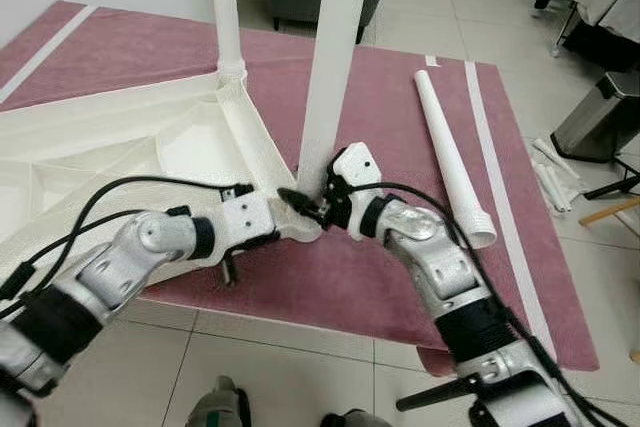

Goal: Building children table

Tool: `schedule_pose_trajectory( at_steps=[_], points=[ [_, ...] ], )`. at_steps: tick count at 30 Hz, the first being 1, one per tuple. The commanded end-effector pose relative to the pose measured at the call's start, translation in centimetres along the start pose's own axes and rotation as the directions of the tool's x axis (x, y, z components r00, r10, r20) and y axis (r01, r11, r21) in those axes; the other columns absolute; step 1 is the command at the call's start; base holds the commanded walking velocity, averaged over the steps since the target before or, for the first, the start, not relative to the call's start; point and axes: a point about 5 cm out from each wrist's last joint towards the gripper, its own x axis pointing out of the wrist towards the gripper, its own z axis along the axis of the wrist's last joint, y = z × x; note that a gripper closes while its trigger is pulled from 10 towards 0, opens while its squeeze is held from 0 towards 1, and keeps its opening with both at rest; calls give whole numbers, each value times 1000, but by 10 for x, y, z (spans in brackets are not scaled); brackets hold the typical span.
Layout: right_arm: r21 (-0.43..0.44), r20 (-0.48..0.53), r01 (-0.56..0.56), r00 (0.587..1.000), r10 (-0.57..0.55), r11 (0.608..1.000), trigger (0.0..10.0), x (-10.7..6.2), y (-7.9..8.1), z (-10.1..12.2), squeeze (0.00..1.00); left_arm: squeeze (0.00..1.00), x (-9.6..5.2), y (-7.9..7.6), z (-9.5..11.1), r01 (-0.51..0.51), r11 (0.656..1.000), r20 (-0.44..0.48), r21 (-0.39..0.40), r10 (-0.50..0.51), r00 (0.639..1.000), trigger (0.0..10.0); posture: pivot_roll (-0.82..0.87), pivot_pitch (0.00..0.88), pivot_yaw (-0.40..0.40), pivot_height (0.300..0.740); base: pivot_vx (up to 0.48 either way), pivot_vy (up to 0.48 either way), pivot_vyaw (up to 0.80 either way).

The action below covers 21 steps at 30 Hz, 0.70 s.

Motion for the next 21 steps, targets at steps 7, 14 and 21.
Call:
schedule_pose_trajectory(
  at_steps=[7,14,21],
  points=[
    [-80,-271,663,704,-656,744,0,-20,-35,-50,0,0,49,-6,74,242,960,225,144,-270,936,0,129,105,12,740,0,0,0],
    [-73,-295,782,576,-762,619,0,-19,-27,-53,0,0,64,-1,86,231,961,237,151,-262,936,0,121,106,26,740,0,0,0],
    [-51,-255,751,627,-736,658,10000,-18,-24,-50,0,0,63,0,71,225,963,192,151,-252,949,0,119,108,26,740,0,0,0]
  ],
)
